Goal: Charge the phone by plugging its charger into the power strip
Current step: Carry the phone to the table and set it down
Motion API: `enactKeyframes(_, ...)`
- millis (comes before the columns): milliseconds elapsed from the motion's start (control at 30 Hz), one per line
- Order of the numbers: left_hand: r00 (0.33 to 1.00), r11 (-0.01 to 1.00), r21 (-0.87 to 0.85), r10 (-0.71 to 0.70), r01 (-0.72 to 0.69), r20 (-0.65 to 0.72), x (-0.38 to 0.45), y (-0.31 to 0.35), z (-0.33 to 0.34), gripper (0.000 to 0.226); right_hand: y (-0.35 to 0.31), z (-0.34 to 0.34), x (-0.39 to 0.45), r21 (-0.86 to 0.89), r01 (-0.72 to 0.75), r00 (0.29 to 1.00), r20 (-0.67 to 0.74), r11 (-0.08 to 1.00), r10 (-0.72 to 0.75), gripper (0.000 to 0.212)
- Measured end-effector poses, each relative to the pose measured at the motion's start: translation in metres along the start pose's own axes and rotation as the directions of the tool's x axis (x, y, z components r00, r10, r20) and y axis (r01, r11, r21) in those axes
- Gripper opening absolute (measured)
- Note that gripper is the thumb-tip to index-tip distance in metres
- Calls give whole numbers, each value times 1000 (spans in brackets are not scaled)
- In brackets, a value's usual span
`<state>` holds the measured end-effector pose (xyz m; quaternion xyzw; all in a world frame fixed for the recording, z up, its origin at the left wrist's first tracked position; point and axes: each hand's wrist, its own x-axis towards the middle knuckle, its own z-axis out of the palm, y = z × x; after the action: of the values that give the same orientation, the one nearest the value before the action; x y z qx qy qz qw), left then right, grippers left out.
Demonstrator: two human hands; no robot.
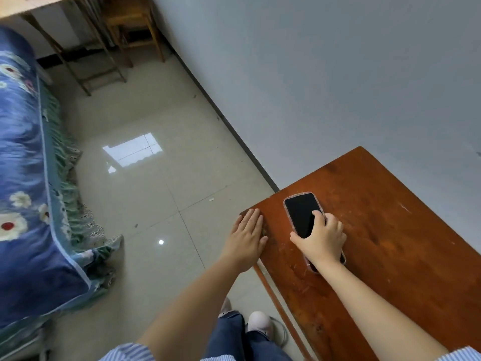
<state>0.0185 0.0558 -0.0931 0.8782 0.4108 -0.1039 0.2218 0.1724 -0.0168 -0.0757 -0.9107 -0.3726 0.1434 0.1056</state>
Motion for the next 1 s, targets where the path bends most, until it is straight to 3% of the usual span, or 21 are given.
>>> enactKeyframes(100,992,989,-121,-94,84,-81,4,-33,-23,53,-20,-5,16,25,59,997,39,998,-60,69)
enactKeyframes(233,955,982,-129,-169,141,-245,18,-105,-66,40,-92,4,42,45,180,981,60,983,-182,70)
enactKeyframes(333,910,962,-152,-266,228,-319,32,-170,-110,33,-174,16,66,68,253,961,94,965,-259,71)
enactKeyframes(533,873,934,-69,-353,351,-336,47,-317,-210,32,-367,35,114,102,389,910,111,915,-399,71)
enactKeyframes(700,752,860,-92,-487,502,-444,56,-428,-306,31,-514,38,147,90,492,863,84,866,-499,66)
enactKeyframes(867,699,816,-61,-528,574,-482,89,-515,-377,25,-631,41,195,122,535,834,86,836,-546,57)
enactKeyframes(1000,694,806,-31,-528,591,-490,138,-584,-424,25,-721,48,252,108,583,804,67,805,-591,56)
